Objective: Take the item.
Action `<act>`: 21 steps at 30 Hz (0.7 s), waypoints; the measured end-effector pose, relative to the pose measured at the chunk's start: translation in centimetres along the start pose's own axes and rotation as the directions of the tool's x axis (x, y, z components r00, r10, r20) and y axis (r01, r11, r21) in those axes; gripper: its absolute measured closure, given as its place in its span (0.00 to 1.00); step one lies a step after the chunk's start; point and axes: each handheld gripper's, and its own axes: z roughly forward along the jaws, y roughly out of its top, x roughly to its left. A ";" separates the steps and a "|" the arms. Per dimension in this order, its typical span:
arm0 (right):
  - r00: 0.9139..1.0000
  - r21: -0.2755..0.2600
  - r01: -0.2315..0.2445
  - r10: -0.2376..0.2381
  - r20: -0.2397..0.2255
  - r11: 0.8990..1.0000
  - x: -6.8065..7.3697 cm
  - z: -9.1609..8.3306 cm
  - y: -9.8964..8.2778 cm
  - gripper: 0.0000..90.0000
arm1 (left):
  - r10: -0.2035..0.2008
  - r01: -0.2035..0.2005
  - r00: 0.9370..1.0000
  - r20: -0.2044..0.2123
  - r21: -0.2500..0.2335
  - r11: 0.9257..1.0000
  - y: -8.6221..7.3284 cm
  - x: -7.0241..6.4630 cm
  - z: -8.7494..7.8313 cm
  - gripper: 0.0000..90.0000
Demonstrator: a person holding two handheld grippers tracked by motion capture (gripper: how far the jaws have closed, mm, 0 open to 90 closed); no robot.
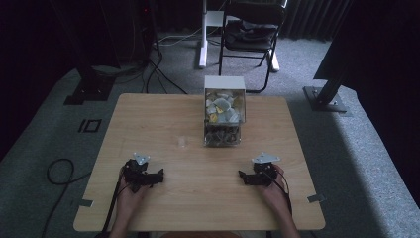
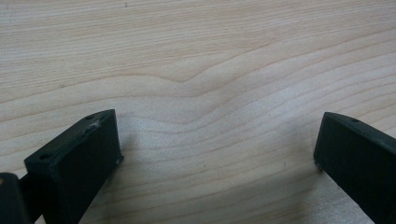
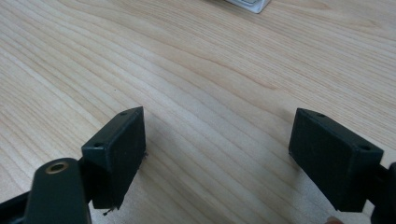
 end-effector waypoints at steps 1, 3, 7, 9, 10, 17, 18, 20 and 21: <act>1.000 0.000 0.000 0.000 0.000 1.000 0.0 0.0 0.0 0.20 | 0.000 0.000 1.000 0.000 0.000 1.000 0.0 0.0 0.0 0.01; 1.000 0.000 -0.001 0.001 -0.001 1.000 0.0 0.0 0.0 0.20 | 0.000 0.000 1.000 0.000 -0.001 1.000 0.0 0.0 0.0 0.01; 1.000 0.000 0.000 0.000 -0.001 1.000 0.0 0.0 0.0 0.20 | 0.000 0.000 1.000 0.001 -0.001 1.000 0.0 0.0 0.0 0.01; 1.000 0.002 0.004 -0.004 -0.005 1.000 0.0 0.0 0.0 0.18 | 0.000 0.000 1.000 0.001 -0.002 1.000 0.0 0.0 0.0 0.01; 1.000 0.005 0.012 -0.012 -0.008 1.000 0.1 0.0 0.0 0.16 | 0.000 0.000 1.000 0.001 -0.002 1.000 0.0 0.0 0.0 0.01; 1.000 0.006 0.013 -0.013 -0.011 1.000 0.1 0.1 0.0 0.16 | 0.000 0.000 1.000 0.001 -0.002 1.000 0.0 0.0 0.0 0.01; 1.000 0.006 0.013 -0.013 -0.011 1.000 0.1 0.0 0.0 0.17 | 0.000 0.000 1.000 0.001 -0.002 1.000 0.0 0.0 0.0 0.01; 1.000 0.005 0.013 -0.013 -0.011 1.000 0.0 0.0 0.0 0.18 | 0.000 0.000 1.000 0.001 -0.002 1.000 0.0 0.0 0.0 0.01; 1.000 0.006 0.005 -0.005 -0.009 1.000 0.0 -0.1 0.0 0.21 | 0.000 0.000 1.000 0.001 -0.002 1.000 0.0 0.0 0.0 0.01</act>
